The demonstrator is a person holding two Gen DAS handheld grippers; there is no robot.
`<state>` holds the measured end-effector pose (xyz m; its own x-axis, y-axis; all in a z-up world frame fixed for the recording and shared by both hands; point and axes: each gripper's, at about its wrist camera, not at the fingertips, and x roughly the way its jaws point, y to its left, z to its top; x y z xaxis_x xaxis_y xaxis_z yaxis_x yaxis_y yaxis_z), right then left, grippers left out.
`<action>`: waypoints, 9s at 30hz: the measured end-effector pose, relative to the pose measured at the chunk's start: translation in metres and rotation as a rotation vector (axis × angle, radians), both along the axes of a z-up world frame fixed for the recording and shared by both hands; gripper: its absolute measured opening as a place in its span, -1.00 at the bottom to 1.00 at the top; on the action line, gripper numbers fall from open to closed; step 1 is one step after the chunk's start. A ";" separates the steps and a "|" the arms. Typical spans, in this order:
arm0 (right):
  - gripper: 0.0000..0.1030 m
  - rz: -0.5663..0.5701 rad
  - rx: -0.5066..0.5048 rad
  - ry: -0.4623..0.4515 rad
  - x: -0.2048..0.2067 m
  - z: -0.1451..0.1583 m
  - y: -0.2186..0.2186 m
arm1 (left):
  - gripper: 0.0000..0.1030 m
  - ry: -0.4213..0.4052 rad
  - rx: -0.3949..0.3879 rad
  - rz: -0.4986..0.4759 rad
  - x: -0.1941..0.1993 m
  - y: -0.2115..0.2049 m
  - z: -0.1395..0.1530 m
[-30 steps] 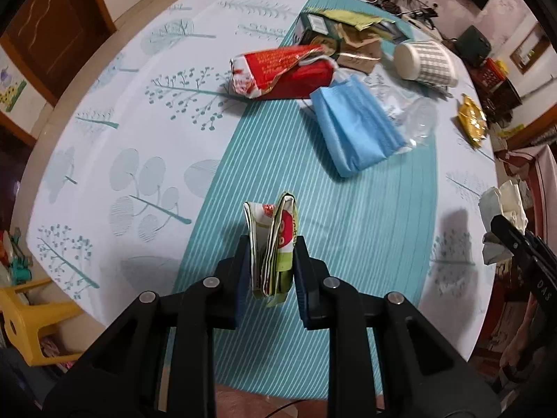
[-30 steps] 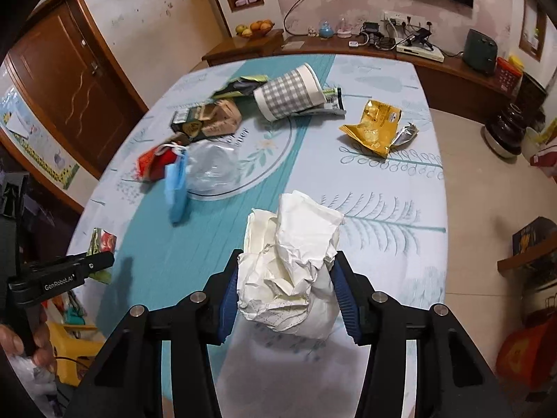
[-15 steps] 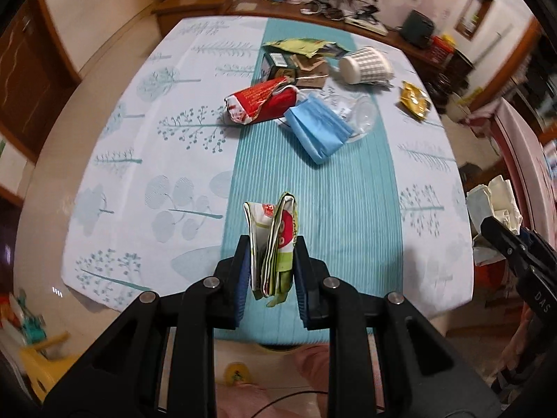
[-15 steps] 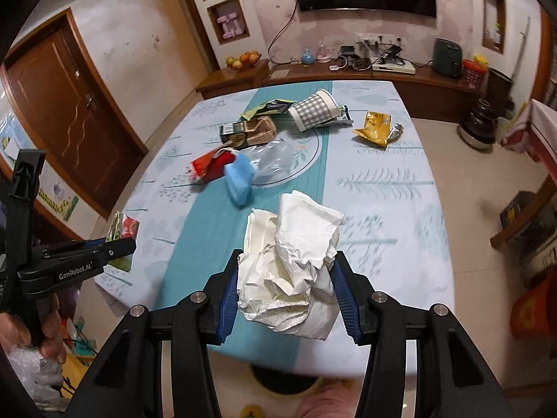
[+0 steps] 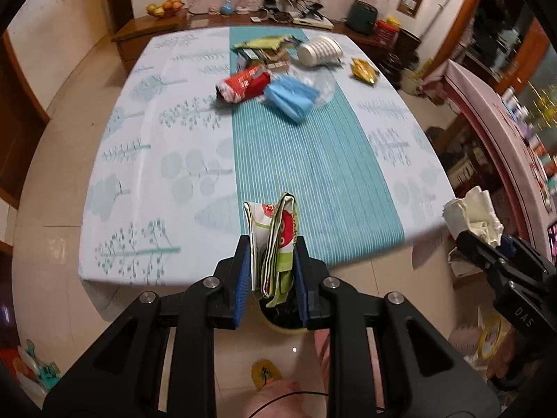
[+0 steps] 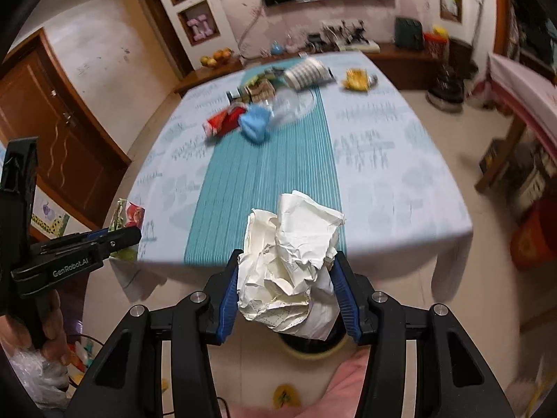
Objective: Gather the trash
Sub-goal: 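Grasp the white-red wrapper with the left tool while the right tool grasps the crumpled tissue, then lower both tools over the black bin and open them to drop the items, then raise both open tools back toward the table, then grasp the blue face mask with the left tool while the right tool grasps the yellow snack bag, then lower both tools over the black bin and open them to drop the items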
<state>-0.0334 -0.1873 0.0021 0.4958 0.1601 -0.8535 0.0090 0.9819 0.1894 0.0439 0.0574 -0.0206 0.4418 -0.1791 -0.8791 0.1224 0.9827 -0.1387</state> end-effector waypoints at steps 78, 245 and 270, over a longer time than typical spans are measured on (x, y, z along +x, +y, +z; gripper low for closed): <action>0.63 -0.077 0.205 0.145 -0.070 -0.087 -0.029 | 0.48 0.045 -0.029 0.074 -0.101 -0.022 -0.110; -0.67 -0.229 0.235 0.272 -0.080 -0.236 -0.062 | -0.84 0.208 0.011 -0.322 -0.103 -0.110 -0.193; -0.53 -0.276 0.301 0.342 -0.020 -0.415 -0.058 | 0.46 0.245 0.024 -0.179 -0.055 -0.120 -0.372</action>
